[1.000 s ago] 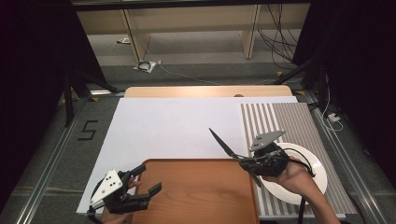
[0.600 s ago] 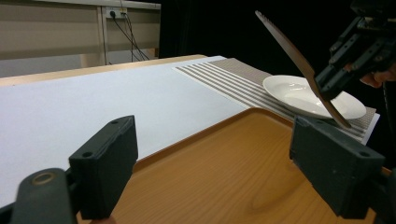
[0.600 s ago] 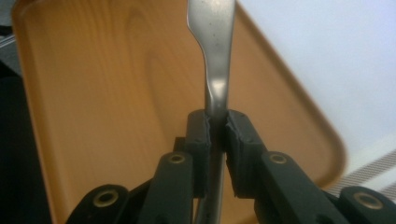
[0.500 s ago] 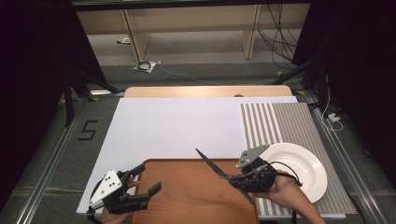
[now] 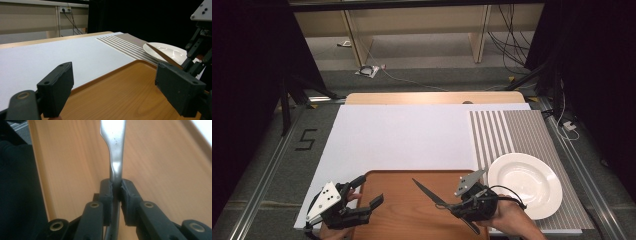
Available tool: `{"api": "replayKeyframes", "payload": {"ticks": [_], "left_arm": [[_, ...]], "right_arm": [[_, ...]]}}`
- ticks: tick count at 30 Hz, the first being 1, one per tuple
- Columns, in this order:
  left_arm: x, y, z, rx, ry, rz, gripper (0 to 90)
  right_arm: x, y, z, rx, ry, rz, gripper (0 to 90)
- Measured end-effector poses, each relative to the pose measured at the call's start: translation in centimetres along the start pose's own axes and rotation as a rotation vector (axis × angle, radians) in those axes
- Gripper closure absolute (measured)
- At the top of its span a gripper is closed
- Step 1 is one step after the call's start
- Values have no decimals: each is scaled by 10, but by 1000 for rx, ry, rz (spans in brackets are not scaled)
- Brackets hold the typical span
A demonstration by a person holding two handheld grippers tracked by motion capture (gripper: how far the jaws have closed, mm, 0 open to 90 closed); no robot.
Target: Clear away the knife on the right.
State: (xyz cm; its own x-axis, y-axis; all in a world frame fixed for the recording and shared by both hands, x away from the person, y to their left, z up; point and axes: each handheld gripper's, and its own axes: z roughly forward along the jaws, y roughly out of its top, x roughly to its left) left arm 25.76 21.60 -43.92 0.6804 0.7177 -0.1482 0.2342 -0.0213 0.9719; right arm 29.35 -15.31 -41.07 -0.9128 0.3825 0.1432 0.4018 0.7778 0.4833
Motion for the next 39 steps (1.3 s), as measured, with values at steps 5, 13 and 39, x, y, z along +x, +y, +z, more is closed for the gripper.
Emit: {"api": "replayKeyframes", "payload": {"ticks": [5,13,39], "left_arm": [[0,0,0,0,-1,0,154],[0,0,0,-1,1,1,154],[0,0,0,1,-1,3,154]], "right_arm": [[6,0,5,22,8,-17,807],[15,1,11,56,18,-29,807],[25,-3,41,280,12,-94,805]]}}
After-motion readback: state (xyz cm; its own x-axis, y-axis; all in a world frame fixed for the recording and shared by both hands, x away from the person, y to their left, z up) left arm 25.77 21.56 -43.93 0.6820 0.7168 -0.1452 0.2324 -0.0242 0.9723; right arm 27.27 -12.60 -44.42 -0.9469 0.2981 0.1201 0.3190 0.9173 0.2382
